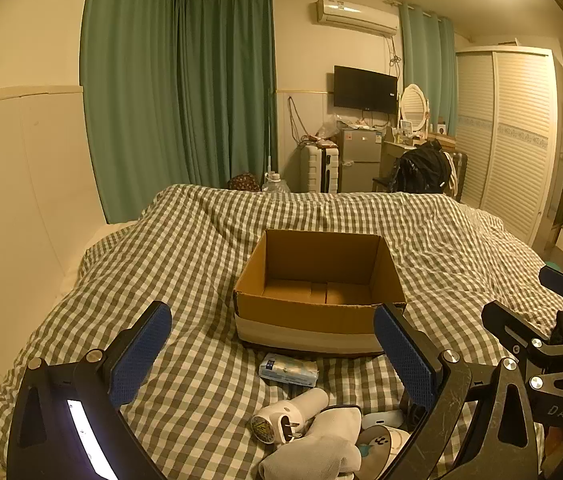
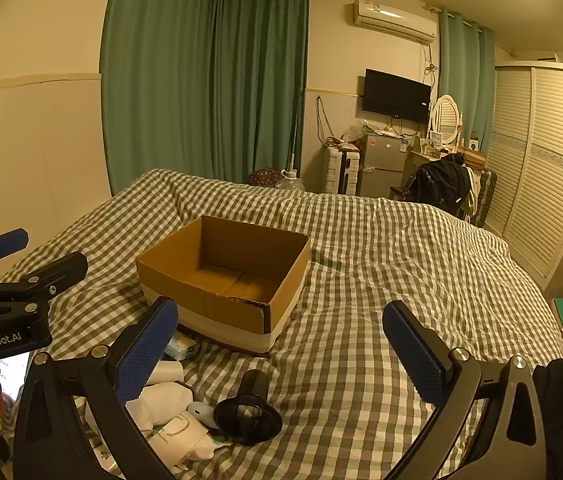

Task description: Organize objects

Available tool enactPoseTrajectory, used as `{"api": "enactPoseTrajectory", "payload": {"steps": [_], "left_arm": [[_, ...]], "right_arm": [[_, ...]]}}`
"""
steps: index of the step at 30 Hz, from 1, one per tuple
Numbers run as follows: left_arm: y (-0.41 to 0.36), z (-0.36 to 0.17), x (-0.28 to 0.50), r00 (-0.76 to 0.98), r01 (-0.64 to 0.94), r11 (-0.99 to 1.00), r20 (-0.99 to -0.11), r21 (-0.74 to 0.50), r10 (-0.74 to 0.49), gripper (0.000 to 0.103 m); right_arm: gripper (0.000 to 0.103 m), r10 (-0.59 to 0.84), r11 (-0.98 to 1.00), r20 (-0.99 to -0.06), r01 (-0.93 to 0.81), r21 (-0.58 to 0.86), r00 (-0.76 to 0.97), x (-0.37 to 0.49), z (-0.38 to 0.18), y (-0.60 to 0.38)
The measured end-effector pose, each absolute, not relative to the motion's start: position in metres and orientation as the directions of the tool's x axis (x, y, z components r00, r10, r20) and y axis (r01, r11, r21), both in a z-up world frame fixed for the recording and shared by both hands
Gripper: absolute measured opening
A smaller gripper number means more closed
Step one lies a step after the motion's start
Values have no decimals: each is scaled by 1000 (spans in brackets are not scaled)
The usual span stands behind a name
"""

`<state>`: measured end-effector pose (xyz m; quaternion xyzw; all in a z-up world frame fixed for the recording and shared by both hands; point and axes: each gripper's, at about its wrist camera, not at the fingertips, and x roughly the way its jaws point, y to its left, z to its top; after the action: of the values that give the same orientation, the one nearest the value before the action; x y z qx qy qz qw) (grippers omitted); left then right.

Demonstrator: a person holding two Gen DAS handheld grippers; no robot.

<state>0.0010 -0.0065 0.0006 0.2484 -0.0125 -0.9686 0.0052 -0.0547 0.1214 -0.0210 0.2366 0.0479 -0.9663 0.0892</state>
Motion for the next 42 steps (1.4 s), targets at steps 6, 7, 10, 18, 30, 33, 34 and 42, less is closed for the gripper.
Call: {"api": "enactPoseTrajectory", "payload": {"steps": [6, 7, 10, 18, 30, 33, 34, 42], "left_arm": [[-7, 1, 1, -878, 4, -1000, -478, 28, -16, 103], [-8, 1, 1, -878, 4, -1000, -478, 27, -16, 103], [-7, 1, 1, -878, 4, -1000, -478, 28, -17, 103], [-6, 1, 1, -877, -6, -1000, -481, 29, -8, 103], [-6, -1, 1, -872, -10, -1000, -490, 24, -3, 103], [-7, -2, 1, -871, -9, -1000, -491, 25, -5, 103], [-7, -3, 1, -870, -10, -1000, -493, 25, -3, 103], [-7, -4, 2, -869, -14, -1000, -495, 19, 3, 103]], "right_arm": [[103, -159, -978, -464, 203, -46, -871, -54, -21, 121], [103, -163, -978, -466, 206, -43, -870, -54, -20, 121], [103, -160, -978, -467, 204, -47, -870, -54, -20, 120], [103, -162, -977, -466, 206, -46, -870, -53, -20, 119], [103, -154, -980, -451, 193, -41, -879, -52, -16, 122], [103, -155, -980, -454, 196, -43, -878, -51, -16, 122], [103, -156, -980, -453, 197, -43, -878, -51, -17, 122], [103, -158, -979, -456, 199, -43, -876, -51, -18, 121]]}}
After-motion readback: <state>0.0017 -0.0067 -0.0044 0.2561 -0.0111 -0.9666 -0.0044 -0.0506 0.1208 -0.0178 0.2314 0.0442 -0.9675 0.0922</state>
